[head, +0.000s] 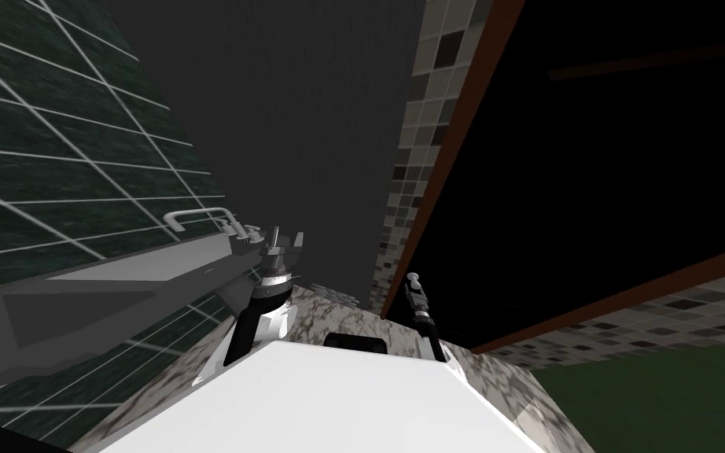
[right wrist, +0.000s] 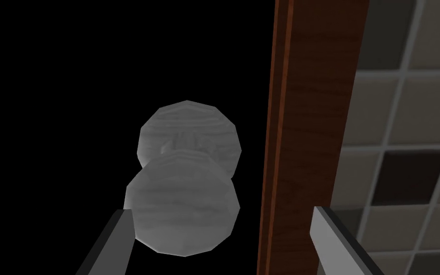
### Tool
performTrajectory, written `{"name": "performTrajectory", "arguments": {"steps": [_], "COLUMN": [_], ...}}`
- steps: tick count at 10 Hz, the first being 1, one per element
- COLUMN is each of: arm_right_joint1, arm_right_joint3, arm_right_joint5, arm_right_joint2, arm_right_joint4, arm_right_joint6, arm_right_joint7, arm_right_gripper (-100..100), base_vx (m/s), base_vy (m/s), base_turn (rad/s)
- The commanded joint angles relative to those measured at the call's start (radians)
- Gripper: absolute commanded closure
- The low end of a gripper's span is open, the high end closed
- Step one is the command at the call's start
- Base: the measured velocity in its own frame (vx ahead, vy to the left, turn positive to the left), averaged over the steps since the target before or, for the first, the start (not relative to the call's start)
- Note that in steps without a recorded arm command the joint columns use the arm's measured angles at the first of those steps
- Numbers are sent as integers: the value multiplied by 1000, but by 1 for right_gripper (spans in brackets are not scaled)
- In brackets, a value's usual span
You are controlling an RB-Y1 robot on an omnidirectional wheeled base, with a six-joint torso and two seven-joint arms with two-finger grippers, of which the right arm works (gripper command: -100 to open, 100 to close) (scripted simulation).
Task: Pull the door open
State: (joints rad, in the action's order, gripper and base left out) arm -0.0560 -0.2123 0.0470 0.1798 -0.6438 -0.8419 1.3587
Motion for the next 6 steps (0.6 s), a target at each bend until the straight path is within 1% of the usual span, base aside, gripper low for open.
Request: {"name": "performTrajectory", "arguments": {"steps": [1, 2, 3, 4, 6], "arm_right_joint1": [-3, -7, 18, 18, 18], "arm_right_joint3": [-31, -42, -27, -27, -27], "arm_right_joint5": [-11, -15, -9, -9, -9], "arm_right_joint2": [8, 12, -8, -8, -8], "arm_right_joint4": [4, 12, -2, -2, -2], "arm_right_joint6": [0, -2, 11, 11, 11], "arm_right_joint7": [-2, -3, -1, -1, -1], "arm_right_gripper": [-100, -100, -100, 100, 100], "base_vx": [64, 34, -10, -17, -6], "base_vy": [-38, -33, -3, 6, 6], "base_turn": [169, 155, 20, -52, 11]}}
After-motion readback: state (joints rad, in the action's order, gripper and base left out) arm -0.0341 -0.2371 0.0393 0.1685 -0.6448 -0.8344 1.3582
